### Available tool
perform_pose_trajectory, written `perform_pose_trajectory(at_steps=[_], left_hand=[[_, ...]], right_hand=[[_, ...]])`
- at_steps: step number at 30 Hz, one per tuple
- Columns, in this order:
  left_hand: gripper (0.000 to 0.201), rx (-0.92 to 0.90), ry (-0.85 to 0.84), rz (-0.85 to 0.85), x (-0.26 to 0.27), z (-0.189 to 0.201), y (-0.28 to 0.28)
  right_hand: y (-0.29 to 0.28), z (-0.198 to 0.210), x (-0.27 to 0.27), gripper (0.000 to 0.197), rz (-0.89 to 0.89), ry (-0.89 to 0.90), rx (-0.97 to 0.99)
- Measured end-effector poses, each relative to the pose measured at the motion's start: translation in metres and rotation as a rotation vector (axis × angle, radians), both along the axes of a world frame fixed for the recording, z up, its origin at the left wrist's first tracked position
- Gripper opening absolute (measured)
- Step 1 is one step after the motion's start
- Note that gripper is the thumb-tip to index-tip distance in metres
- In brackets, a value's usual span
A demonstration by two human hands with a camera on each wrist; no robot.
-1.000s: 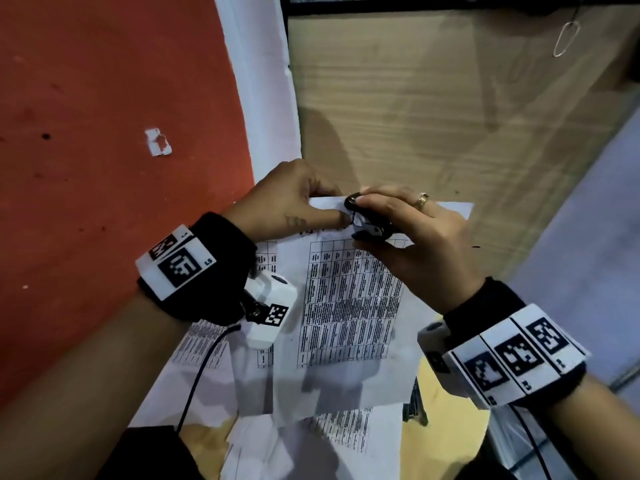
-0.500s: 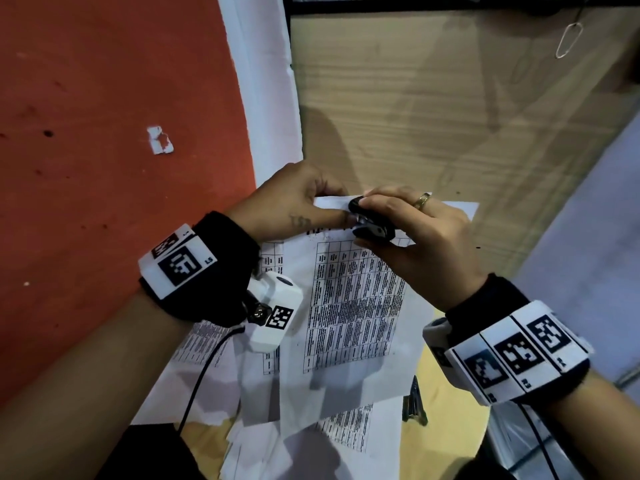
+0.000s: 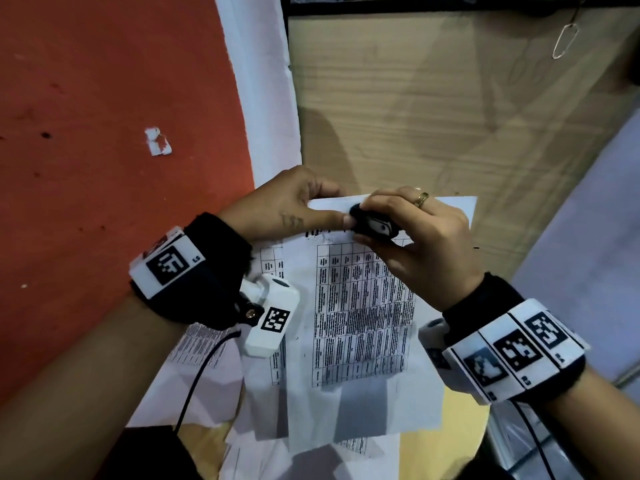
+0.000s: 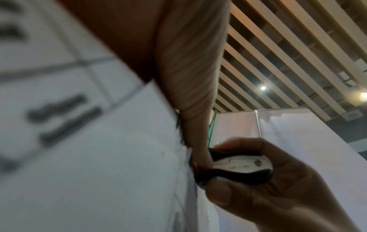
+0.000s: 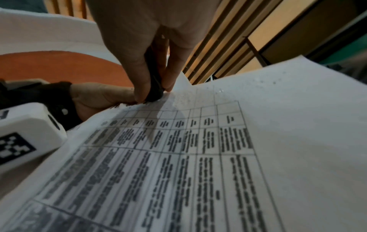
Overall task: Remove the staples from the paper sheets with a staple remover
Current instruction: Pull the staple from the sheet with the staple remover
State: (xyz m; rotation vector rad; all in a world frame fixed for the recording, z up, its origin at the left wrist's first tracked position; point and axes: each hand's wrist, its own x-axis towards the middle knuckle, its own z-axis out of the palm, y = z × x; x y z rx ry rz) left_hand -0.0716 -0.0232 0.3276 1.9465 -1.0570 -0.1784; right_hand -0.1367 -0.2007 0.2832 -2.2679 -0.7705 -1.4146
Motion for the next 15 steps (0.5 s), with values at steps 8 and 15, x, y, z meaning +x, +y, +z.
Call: perform_pose_trajectory(at_steps=[8,15], left_hand=[[0.013,-0.136,0.0,0.04,-0.001,-0.002,-0.003],[0.014,-0.183,-0.014,0.085,-0.003,-0.005,-0.005]], right_hand=[[-0.001,-0.001,-0.008,0.031,0.126,0.132,0.285],[0.001,0.003,-0.01,0.03,0.138,0.146,0.379]])
